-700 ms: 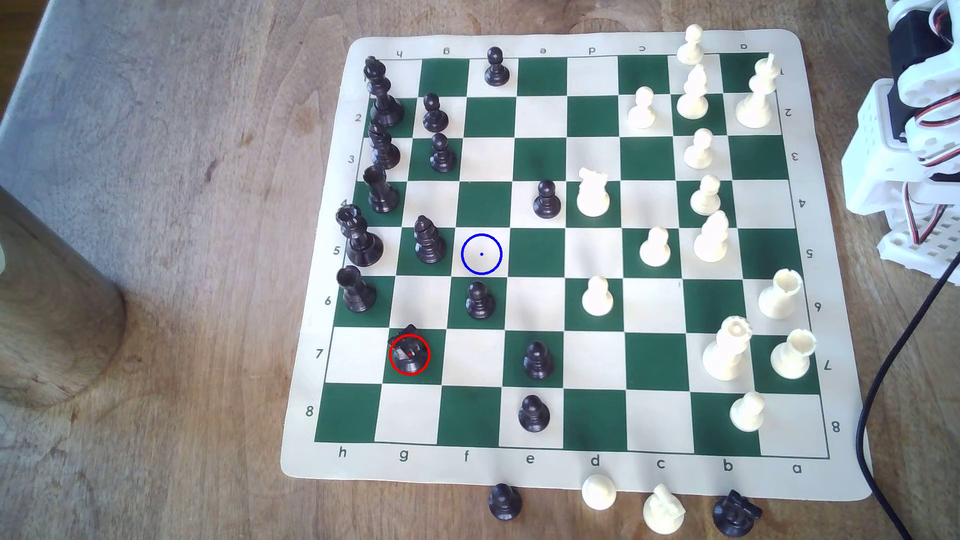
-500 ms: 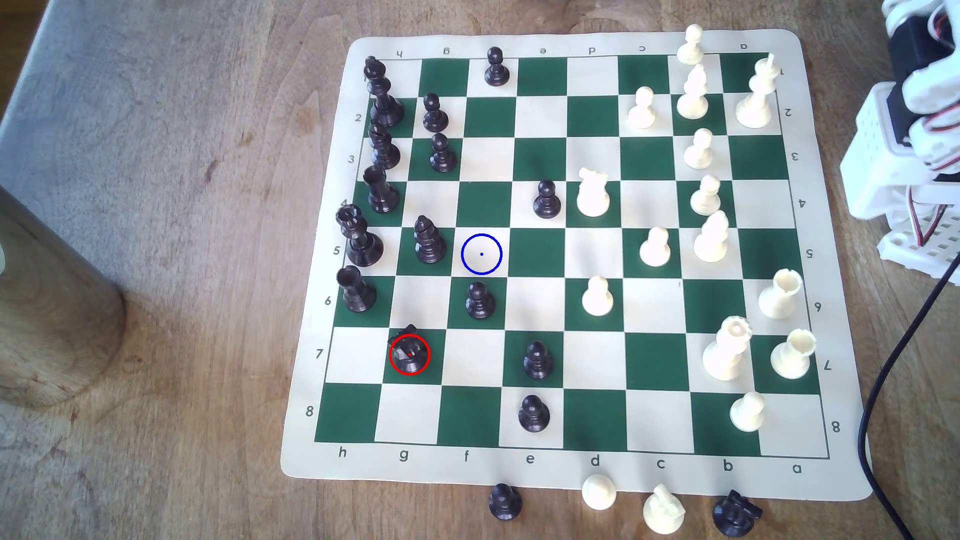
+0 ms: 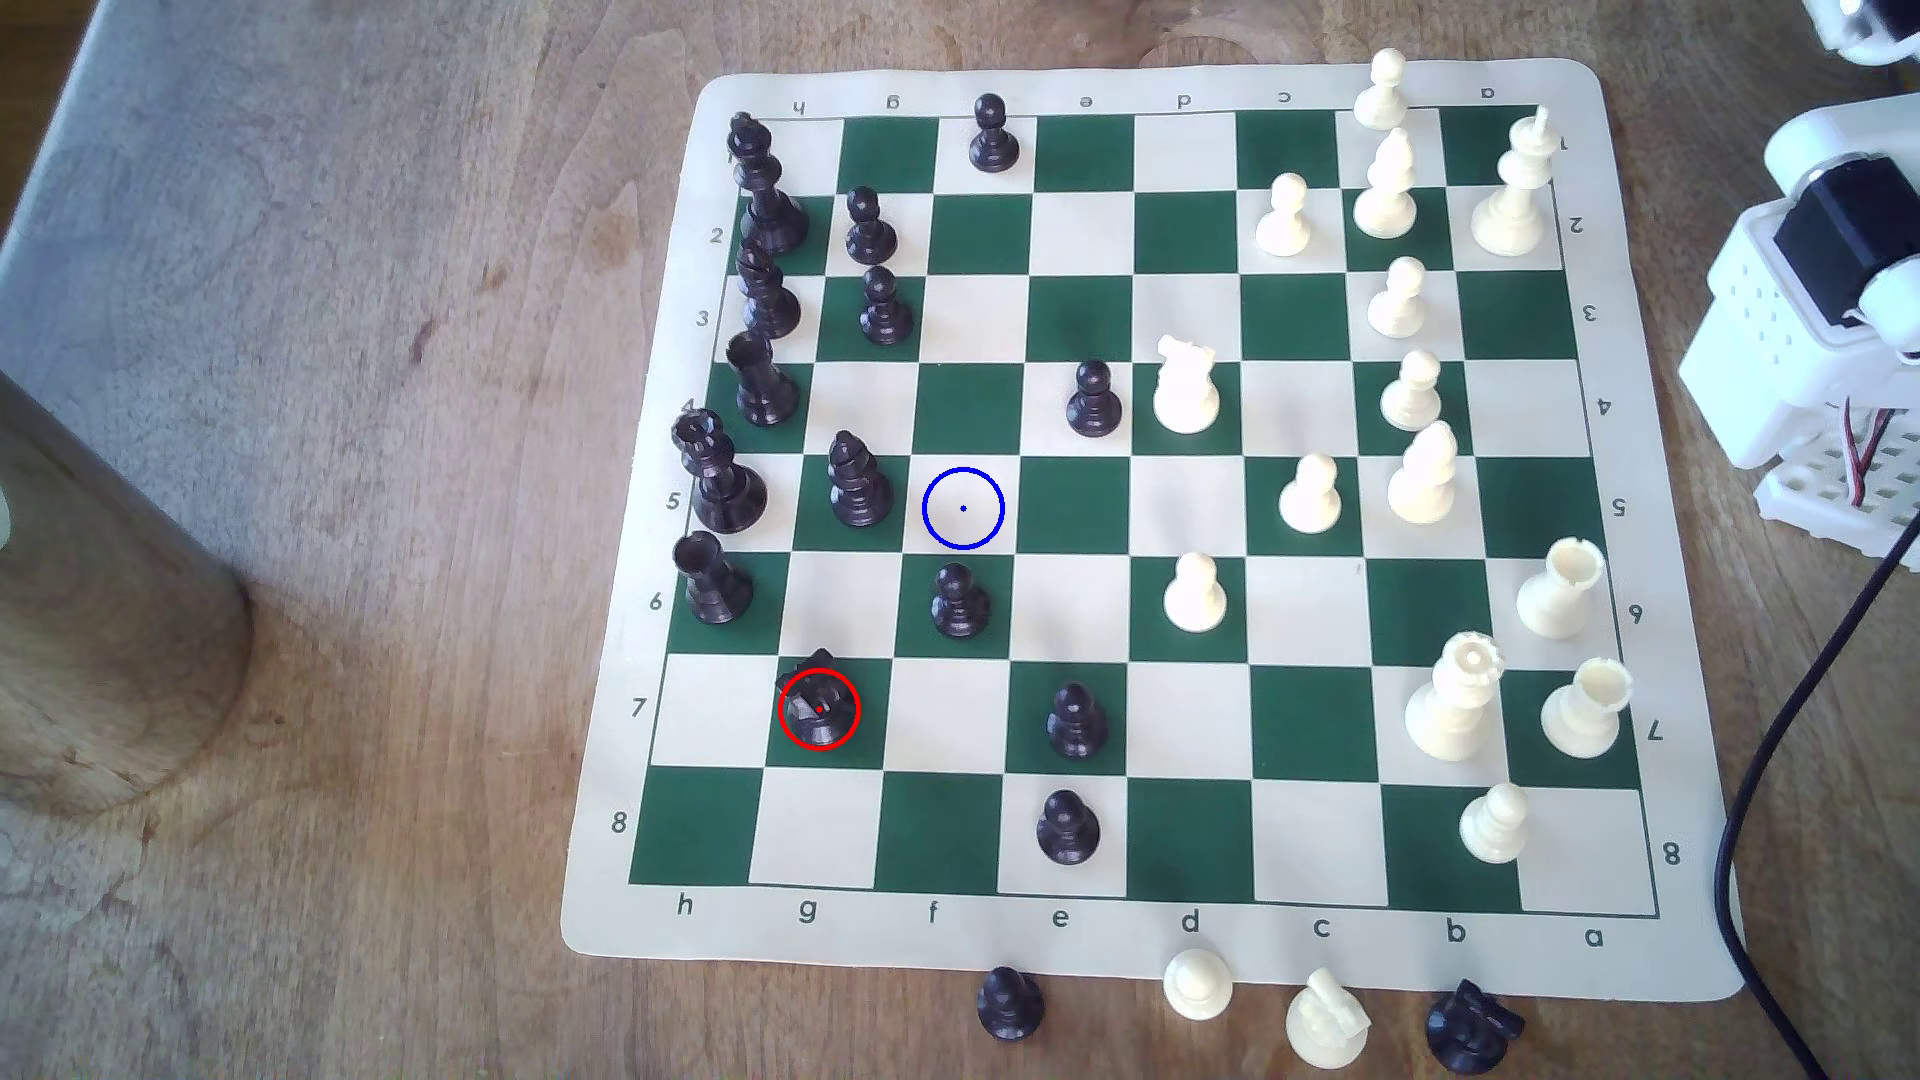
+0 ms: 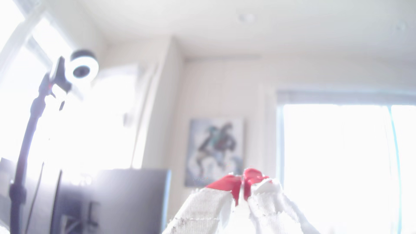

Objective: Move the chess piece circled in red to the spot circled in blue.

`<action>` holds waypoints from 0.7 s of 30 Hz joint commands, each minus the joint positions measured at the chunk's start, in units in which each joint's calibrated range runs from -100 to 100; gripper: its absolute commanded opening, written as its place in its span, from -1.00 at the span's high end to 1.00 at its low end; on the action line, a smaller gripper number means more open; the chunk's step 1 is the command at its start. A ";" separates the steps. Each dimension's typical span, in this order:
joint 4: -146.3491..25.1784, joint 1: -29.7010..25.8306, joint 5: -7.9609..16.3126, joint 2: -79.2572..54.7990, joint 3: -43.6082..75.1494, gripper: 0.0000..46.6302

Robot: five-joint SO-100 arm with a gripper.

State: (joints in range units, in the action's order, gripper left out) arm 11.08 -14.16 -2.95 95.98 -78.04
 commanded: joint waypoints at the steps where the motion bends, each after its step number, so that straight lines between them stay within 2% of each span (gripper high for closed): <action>1: -18.04 1.29 0.15 -0.22 11.31 0.99; 7: -31.63 -2.15 0.39 -0.31 12.94 0.99; 9: -38.35 -3.79 2.69 -2.51 14.39 0.97; 10: -38.51 -4.10 4.98 -3.53 14.48 0.89; 12: -39.90 -4.18 10.50 -8.80 16.93 0.96; 15: -38.76 -4.03 9.33 -16.86 19.83 0.99; 16: -38.59 -4.57 6.74 -21.95 21.65 0.99; 20: -37.86 -6.14 2.93 -28.58 23.19 0.99; 21: -37.20 -6.29 0.98 -30.95 23.55 0.98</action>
State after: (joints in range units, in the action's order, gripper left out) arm -28.05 -19.91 1.93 71.18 -60.05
